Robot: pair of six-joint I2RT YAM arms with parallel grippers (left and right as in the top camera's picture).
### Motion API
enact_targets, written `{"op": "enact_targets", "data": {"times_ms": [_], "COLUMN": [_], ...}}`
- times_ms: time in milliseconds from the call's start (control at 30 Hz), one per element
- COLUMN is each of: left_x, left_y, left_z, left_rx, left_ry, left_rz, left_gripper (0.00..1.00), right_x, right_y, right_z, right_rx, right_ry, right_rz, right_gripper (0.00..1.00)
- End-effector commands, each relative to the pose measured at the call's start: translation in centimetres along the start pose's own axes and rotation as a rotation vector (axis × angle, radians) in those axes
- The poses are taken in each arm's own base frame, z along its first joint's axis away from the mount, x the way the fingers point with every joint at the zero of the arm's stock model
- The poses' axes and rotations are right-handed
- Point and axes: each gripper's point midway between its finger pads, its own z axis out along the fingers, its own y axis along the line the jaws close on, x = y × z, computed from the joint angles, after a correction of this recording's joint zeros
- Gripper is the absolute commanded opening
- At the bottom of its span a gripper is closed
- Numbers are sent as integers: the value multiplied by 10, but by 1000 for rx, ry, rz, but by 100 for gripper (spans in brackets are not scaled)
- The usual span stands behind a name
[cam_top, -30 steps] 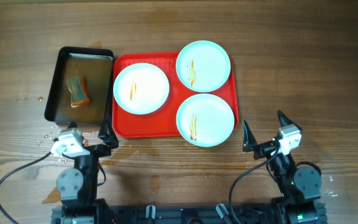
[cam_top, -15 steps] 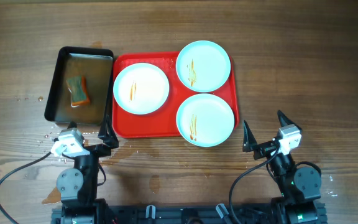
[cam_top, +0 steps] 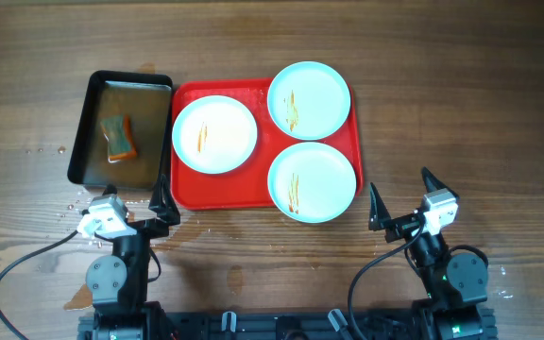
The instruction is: Clean dirty plates on tray and stack at the side
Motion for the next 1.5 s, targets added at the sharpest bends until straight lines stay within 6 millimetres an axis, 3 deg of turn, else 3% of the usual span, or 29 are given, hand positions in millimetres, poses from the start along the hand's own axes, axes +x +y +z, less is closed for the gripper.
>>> {"op": "enact_targets", "data": {"times_ms": [0, 733, 1267, 1467], "left_x": [3, 3, 3, 2], "left_y": [1, 1, 1, 1], "left_z": [1, 1, 1, 1], "left_rx": [4, 3, 3, -1], "left_ry": [0, 0, 0, -1], "left_rz": [24, 24, 24, 24], "left_gripper": [100, 100, 100, 100], "right_x": [1, 1, -1, -24], "right_y": [2, 2, -9, -7], "right_z": [0, 0, 0, -1], "right_rx": [-10, -10, 56, 47], "right_ry": [1, 1, -1, -96], "right_rz": [13, 13, -102, -96], "right_gripper": [100, 100, 100, 100]}}
